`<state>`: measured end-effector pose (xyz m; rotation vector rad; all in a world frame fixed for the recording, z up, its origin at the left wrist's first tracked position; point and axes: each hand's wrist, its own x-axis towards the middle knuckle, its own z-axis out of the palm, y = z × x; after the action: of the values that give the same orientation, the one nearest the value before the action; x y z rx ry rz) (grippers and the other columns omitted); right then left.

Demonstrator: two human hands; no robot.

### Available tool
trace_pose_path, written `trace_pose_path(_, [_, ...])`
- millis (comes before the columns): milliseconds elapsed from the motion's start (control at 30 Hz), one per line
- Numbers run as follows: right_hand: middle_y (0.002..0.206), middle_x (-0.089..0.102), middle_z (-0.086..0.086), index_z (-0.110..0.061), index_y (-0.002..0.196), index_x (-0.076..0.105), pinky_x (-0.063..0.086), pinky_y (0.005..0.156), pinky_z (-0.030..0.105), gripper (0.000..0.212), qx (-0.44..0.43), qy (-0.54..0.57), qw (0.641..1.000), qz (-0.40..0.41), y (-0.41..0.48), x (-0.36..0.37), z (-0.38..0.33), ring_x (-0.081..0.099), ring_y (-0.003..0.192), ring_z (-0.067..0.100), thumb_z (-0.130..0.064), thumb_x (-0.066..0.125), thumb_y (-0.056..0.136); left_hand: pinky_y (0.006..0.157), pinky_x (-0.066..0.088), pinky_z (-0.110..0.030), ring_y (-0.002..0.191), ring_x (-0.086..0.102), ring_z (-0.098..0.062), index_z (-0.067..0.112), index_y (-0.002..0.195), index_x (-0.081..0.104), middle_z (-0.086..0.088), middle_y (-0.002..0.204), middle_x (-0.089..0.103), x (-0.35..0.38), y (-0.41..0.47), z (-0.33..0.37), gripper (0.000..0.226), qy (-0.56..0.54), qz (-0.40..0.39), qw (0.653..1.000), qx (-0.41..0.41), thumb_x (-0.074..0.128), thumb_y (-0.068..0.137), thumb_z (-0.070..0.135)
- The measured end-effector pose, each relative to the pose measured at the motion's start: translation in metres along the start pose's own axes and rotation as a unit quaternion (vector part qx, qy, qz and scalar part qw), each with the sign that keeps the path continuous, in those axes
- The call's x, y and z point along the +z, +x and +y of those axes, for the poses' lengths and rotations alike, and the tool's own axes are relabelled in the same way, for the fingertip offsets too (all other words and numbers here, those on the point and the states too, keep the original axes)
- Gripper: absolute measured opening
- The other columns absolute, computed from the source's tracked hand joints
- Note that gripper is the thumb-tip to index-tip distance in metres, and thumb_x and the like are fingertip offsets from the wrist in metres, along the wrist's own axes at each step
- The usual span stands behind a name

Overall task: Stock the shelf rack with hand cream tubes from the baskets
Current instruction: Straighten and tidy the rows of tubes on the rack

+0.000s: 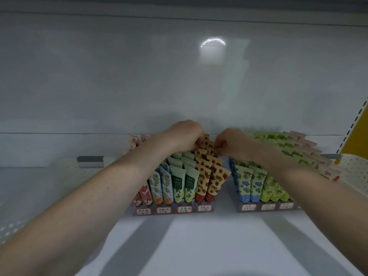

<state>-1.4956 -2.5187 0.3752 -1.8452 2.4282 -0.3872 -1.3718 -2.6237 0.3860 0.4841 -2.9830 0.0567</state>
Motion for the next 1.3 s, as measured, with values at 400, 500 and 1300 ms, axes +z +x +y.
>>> trace_pose_path(400, [0.090, 0.067, 0.022, 0.008, 0.092, 0.068, 0.037, 0.054, 0.024, 0.021, 0.032, 0.023, 0.999, 0.000, 0.004, 0.002, -0.004, 0.051, 0.068, 0.020, -0.007, 0.054, 0.086, 0.057, 0.035, -0.027, 0.057, 0.044, -0.017, 0.004, 0.069, 0.062, -0.006, 0.065, 0.050, -0.001, 0.000, 0.001, 0.018, -0.026, -0.006, 0.999, -0.030, 0.053, 0.085, -0.001])
trace_pose_path(500, [0.082, 0.063, 0.020, 0.010, 0.095, 0.066, 0.035, 0.052, 0.024, 0.024, 0.041, 0.016, 0.999, -0.004, 0.004, 0.002, -0.004, 0.049, 0.068, 0.019, -0.009, 0.053, 0.086, 0.055, 0.034, -0.026, 0.056, 0.042, -0.015, 0.004, 0.072, 0.063, -0.004, 0.063, 0.048, -0.001, 0.000, 0.001, 0.017, -0.026, -0.007, 0.999, -0.033, 0.053, 0.085, -0.001])
trace_pose_path(1300, [0.091, 0.069, 0.010, -0.002, 0.088, 0.071, 0.048, 0.070, 0.029, 0.018, -0.029, 0.007, 1.000, -0.003, -0.030, -0.003, 0.004, 0.064, 0.083, 0.024, -0.017, 0.060, 0.087, 0.068, 0.039, -0.022, 0.082, 0.059, -0.015, 0.006, 0.098, 0.073, -0.002, 0.094, 0.070, -0.005, -0.016, 0.019, 0.017, -0.027, -0.027, 0.998, 0.051, 0.060, 0.087, 0.005])
